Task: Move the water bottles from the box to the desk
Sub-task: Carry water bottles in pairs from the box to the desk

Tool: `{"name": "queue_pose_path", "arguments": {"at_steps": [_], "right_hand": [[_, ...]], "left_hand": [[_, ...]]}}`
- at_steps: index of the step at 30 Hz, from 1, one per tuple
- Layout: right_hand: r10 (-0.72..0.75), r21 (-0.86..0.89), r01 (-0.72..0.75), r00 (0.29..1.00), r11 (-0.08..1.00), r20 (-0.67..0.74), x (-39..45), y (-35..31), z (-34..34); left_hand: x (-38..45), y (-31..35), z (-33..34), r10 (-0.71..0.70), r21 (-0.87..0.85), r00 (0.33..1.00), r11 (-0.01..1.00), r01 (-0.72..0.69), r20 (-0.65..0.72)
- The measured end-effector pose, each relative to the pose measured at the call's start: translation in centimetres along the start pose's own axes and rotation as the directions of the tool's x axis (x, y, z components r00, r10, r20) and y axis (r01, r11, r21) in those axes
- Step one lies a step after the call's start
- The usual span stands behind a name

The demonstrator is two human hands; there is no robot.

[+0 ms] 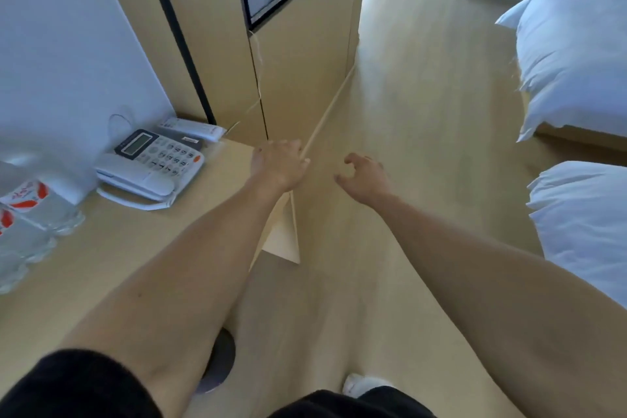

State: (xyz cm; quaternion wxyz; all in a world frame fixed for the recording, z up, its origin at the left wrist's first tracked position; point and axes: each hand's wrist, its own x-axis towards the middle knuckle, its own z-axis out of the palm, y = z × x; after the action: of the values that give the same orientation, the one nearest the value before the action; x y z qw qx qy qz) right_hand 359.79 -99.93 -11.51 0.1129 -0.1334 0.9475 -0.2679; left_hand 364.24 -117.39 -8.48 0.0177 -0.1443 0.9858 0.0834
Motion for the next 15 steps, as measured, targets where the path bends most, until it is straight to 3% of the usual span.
{"name": "queue_pose_path", "arguments": {"at_steps": [8, 15], "right_hand": [[0.197, -0.064, -0.201, 0.979, 0.978, -0.060, 2.3, 12.1, -7.6], [0.324, -0.081, -0.328, 0.944, 0.941, -0.062, 5.4, 18.5, -11.3]], "left_hand": [[6.1, 12.9, 3.6, 0.153, -0.022, 0.985, 0.988, -0.152, 0.076], [11.6, 20.3, 5.9, 0.242, -0.022, 0.953, 0.970, -0.243, 0.182]]}}
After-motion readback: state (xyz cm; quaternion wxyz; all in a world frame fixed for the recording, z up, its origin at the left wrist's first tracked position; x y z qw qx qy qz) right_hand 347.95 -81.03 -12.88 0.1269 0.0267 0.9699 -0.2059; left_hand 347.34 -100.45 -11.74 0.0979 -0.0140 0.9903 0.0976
